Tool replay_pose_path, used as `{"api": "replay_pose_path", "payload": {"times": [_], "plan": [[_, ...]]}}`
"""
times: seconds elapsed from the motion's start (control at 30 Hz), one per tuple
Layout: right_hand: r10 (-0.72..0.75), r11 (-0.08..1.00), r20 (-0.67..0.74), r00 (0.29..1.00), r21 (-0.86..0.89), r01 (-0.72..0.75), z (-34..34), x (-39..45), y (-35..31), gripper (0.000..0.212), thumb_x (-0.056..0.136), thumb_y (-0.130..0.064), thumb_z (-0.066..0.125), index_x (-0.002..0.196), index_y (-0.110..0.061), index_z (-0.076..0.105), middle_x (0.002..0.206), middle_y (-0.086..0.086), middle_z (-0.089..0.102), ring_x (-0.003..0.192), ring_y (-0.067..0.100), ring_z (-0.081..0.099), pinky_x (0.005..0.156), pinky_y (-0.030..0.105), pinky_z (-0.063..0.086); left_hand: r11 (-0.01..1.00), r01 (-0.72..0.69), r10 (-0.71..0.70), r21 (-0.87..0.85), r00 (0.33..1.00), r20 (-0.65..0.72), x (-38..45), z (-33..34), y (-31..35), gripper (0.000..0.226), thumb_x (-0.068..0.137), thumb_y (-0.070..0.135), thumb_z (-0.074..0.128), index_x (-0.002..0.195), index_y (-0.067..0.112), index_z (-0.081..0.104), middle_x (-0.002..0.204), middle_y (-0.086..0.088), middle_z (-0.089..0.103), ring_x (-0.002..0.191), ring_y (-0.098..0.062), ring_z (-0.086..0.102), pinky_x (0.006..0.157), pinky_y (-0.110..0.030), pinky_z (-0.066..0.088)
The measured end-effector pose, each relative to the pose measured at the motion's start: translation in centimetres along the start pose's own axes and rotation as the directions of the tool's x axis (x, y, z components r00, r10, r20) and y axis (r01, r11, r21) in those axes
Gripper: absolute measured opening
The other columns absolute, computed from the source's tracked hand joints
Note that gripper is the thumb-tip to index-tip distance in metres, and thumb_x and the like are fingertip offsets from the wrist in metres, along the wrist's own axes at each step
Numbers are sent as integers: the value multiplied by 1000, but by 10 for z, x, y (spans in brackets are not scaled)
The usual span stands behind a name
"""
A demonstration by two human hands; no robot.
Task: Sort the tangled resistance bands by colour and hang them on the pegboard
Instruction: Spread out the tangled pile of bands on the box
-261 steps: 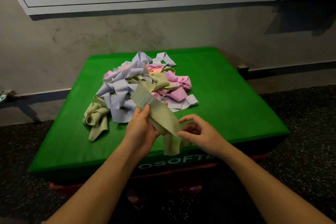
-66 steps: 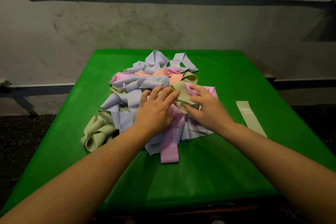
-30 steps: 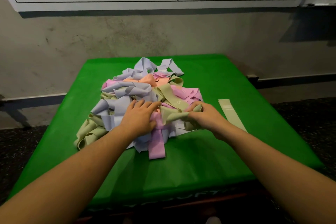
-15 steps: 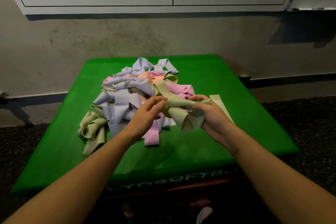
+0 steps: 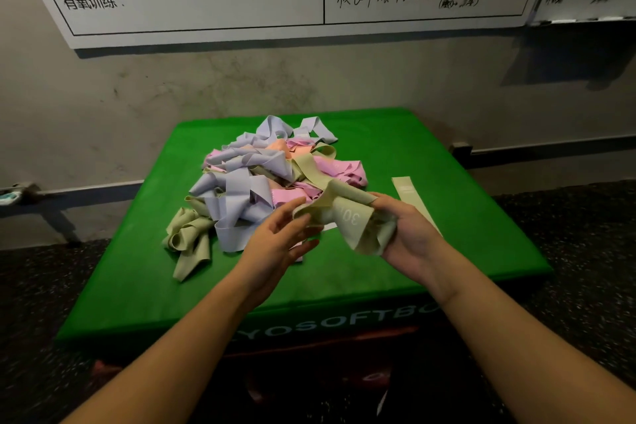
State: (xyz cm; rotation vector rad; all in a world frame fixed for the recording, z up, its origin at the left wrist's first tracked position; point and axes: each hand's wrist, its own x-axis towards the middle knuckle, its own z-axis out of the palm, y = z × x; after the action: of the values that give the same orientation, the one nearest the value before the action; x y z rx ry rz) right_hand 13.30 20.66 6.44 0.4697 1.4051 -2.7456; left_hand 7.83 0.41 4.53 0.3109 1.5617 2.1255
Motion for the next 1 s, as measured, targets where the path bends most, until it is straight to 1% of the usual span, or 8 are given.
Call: {"api": "replay_pose_path", "payload": {"times": [0.2,0.37,0.5,0.6,0.7,0.83,0.93,1.0], "plan": [[-59,964,-72,996,-263,38,-15,-7,10,20,77,-10,71,96,-12,63,90,9,70,79,24,65,67,34,49,990,-42,36,-133,998,-49,-16,-1,12,54,80,12,66,133,16,57,126,-10,67,110,-28,67,92,-37,57],[-258,744,-105,961,-656,128,-15,-12,22,9,80,-17,78,85,-17,71,79,1,70,73,15,62,58,25,47,989,-74,57,-127,989,-134,-20,1,13,41,80,21,65,120,14,65,113,-10,72,101,-25,69,82,-32,60],[-294,608,61,954,-758,236,-11,-13,29,30,85,-14,75,110,-26,65,89,3,70,77,9,65,64,16,50,993,-98,89,-58,987,-133,-19,3,9,32,84,27,61,110,10,68,106,-12,72,97,-24,66,86,-34,57],[-149,674,245,958,-684,280,-5,-16,27,50,90,-12,70,131,-37,55,115,3,68,103,19,67,83,26,55,991,-133,131,-6,982,-137,-19,3,8,34,87,28,60,111,6,69,110,-16,72,100,-24,67,92,-37,55],[-145,723,346,927,-602,339,4,-17,27,53,92,-10,67,131,-43,52,123,0,64,108,15,65,84,27,55,987,-150,157,65,979,-132,-18,2,7,35,86,30,61,111,8,71,111,-17,72,102,-26,68,90,-36,56],[-375,483,368,851,-706,519,10,-11,32,23,84,-16,77,98,-33,71,103,-5,70,100,9,64,85,21,50,970,-186,210,156,965,-158,-19,2,7,23,91,23,61,108,11,72,107,-11,74,98,-19,69,83,-27,56],[-593,184,405,696,-773,607,9,-10,34,19,83,-16,77,78,-25,61,100,-6,66,101,7,59,86,20,45,949,-206,252,237,951,-182,-19,-6,6,14,94,20,62,102,17,74,104,-5,75,99,-19,67,90,-32,54],[-638,227,345,688,-770,596,7,-14,30,28,85,-13,73,75,-30,54,96,-7,64,97,12,61,84,30,50,923,-213,284,320,939,-195,-19,-10,5,11,94,20,64,99,20,74,102,-1,74,100,-17,65,91,-33,52]]}}
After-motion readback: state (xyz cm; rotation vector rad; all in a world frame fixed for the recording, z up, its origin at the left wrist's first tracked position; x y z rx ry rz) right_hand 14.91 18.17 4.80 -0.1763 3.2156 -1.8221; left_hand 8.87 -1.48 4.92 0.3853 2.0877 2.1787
